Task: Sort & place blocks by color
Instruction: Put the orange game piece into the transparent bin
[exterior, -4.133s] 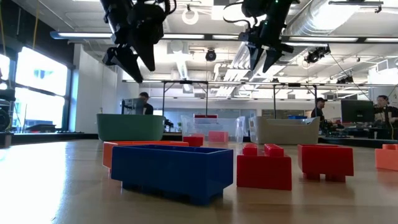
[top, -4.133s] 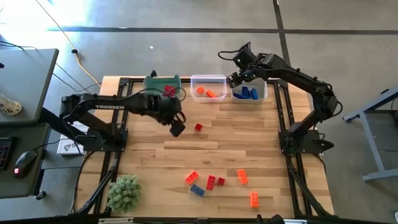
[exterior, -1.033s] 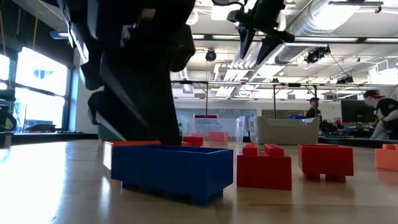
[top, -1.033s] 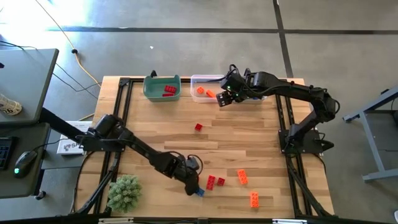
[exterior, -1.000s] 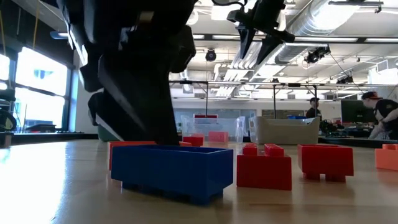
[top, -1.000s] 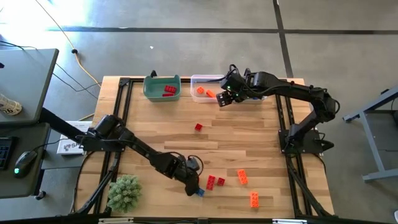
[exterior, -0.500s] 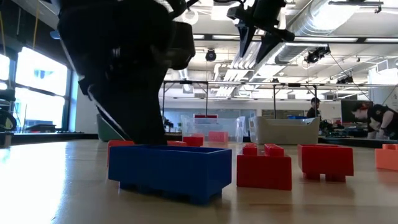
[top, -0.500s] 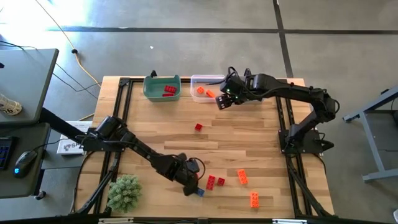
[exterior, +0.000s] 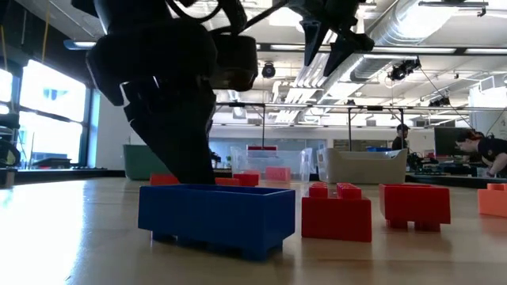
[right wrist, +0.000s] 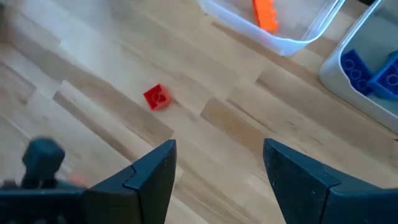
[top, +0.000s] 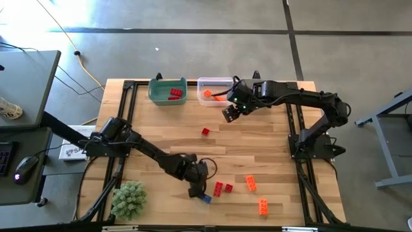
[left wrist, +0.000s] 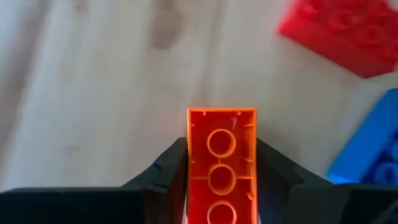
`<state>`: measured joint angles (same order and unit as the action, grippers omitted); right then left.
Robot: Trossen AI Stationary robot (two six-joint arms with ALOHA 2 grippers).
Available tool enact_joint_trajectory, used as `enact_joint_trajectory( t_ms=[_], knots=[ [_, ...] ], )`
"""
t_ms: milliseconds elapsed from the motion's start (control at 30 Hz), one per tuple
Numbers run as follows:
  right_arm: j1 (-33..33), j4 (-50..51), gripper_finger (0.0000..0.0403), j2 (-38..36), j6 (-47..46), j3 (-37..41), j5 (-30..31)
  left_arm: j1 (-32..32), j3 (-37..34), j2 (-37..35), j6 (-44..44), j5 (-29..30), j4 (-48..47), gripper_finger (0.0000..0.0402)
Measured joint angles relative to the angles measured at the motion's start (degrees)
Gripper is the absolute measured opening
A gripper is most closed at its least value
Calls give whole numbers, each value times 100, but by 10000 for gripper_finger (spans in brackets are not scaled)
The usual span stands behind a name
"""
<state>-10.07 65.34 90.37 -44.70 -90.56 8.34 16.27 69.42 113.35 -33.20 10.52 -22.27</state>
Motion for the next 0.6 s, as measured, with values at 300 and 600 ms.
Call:
enact_joint_trajectory(
  t_ms=[300,600],
  knots=[
    [91,131,228,-2,232,0,48,-973,6,-605,748,-147,-235,114],
    [86,172,228,-2,423,0,13,-2403,11,-1240,1586,-158,-335,116]
  ],
)
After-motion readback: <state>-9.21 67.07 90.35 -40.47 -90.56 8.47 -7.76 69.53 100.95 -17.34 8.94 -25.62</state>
